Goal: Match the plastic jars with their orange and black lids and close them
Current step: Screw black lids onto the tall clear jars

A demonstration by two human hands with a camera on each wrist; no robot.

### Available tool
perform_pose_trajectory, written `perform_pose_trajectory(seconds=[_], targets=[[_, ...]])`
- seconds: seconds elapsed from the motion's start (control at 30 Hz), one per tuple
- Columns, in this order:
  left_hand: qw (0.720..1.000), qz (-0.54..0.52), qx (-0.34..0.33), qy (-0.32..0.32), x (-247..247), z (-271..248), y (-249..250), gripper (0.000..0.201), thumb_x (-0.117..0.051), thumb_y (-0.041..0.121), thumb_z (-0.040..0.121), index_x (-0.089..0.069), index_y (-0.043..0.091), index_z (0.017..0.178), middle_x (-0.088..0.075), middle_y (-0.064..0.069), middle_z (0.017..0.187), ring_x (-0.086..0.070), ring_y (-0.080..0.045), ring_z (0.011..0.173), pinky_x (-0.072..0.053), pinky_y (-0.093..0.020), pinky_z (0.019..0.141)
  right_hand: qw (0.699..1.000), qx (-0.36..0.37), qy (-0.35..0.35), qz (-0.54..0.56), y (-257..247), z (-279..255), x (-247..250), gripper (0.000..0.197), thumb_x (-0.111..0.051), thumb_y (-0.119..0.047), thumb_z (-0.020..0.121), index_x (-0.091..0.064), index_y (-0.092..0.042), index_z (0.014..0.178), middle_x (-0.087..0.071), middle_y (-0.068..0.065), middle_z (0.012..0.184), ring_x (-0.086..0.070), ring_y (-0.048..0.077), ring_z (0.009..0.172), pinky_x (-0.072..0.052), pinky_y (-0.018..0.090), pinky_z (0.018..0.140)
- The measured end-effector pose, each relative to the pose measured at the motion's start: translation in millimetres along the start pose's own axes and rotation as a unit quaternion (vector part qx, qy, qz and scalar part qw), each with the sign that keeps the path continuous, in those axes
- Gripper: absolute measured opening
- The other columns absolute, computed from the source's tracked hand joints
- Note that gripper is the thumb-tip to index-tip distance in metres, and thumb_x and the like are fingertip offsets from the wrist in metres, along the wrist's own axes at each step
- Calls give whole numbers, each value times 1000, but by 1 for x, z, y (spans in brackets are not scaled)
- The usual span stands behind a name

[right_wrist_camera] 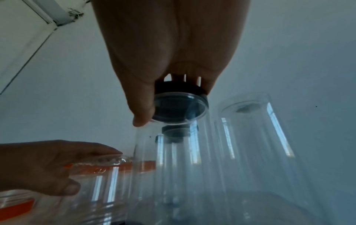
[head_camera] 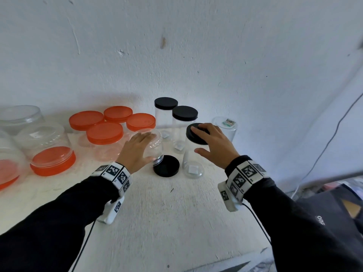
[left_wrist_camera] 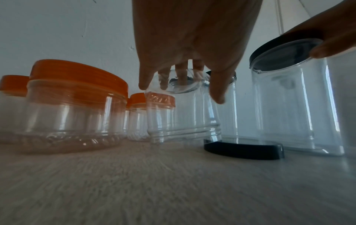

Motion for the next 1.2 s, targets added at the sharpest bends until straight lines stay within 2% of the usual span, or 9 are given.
perform_pose_trajectory(seconds=[0.13, 0.33, 0.53, 0.63, 0.8, 0.87, 0.97, 1.07, 1.2], targets=[[999, -35, 5, 11, 4, -2, -2, 62, -61, 15, 87, -33, 20, 142, -35, -3, 147, -22, -27, 139, -19, -43, 113, 1000, -2, 19, -2, 5, 10, -9, 62, -66, -25, 84, -40, -17, 140, -41, 9, 139, -37, 27, 126, -29, 33, 105], [1000, -22, -1, 9, 18, -17, -11, 61, -61, 17, 87, -33, 22, 141, -35, 0, 148, -21, -24, 140, -18, -38, 112, 999, -3, 47, 2, 9, 18, -16, 62, -69, -23, 81, -44, -14, 138, -45, 11, 139, -41, 32, 125, -31, 39, 106], [999, 29, 17, -23, 32, -37, -21, 63, -64, 18, 85, -35, 24, 141, -37, 4, 146, -22, -20, 140, -20, -34, 110, 998, -15, 56, 0, 11, 21, -18, 62, -67, -25, 84, -41, -17, 140, -39, 8, 145, -35, 28, 132, -21, 35, 111], [998, 54, 12, -19, 32, -42, -21, 63, -66, 18, 84, -37, 23, 140, -38, 4, 146, -25, -21, 139, -21, -32, 109, 998, -18, 63, 5, 12, 20, -20, 62, -68, -25, 83, -43, -17, 139, -41, 8, 144, -37, 28, 132, -23, 38, 111], [995, 92, 23, -29, 35, -43, -14, 57, -64, 27, 85, -43, 20, 137, -40, 0, 144, -29, -22, 136, -21, -43, 109, 997, -17, 69, 0, 13, 20, -21, 62, -69, -25, 82, -44, -15, 138, -42, 8, 143, -37, 28, 132, -23, 39, 112], [996, 90, -1, 14, 39, -41, -3, 50, -64, 27, 85, -50, 13, 131, -46, -5, 138, -36, -25, 130, -27, -43, 105, 998, -20, 66, -6, 11, 20, -20, 62, -68, -25, 83, -43, -14, 138, -41, 8, 143, -37, 28, 132, -21, 36, 111], [995, 16, -67, 77, 41, -38, 31, 38, -63, 24, 86, -56, 9, 120, -53, -4, 122, -44, -22, 118, -32, -28, 94, 997, -21, 68, -12, 8, 20, -18, 60, -69, -25, 81, -46, -11, 135, -45, 9, 139, -41, 29, 126, -29, 35, 106], [996, -23, -85, 2, 18, -29, 61, 37, -58, 30, 89, -53, 13, 122, -49, -1, 124, -42, -15, 117, -34, -24, 94, 998, -33, 58, -15, 6, 22, -15, 59, -70, -26, 80, -46, -11, 132, -47, 6, 134, -43, 26, 122, -31, 33, 102], [985, -17, -68, -158, -23, -15, 66, 45, -59, 32, 87, -47, 17, 127, -44, -3, 132, -40, -19, 120, -39, -39, 99, 998, -39, 51, -19, 5, 22, -11, 58, -70, -27, 80, -46, -12, 130, -48, 4, 131, -44, 24, 120, -31, 29, 99]])
Point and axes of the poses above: each hand's wrist, its own z-axis towards the middle knuckle, its own x-axis out of the back of the hand, y = z × x, the point moved 4 cm from there along z, towards the middle knuckle
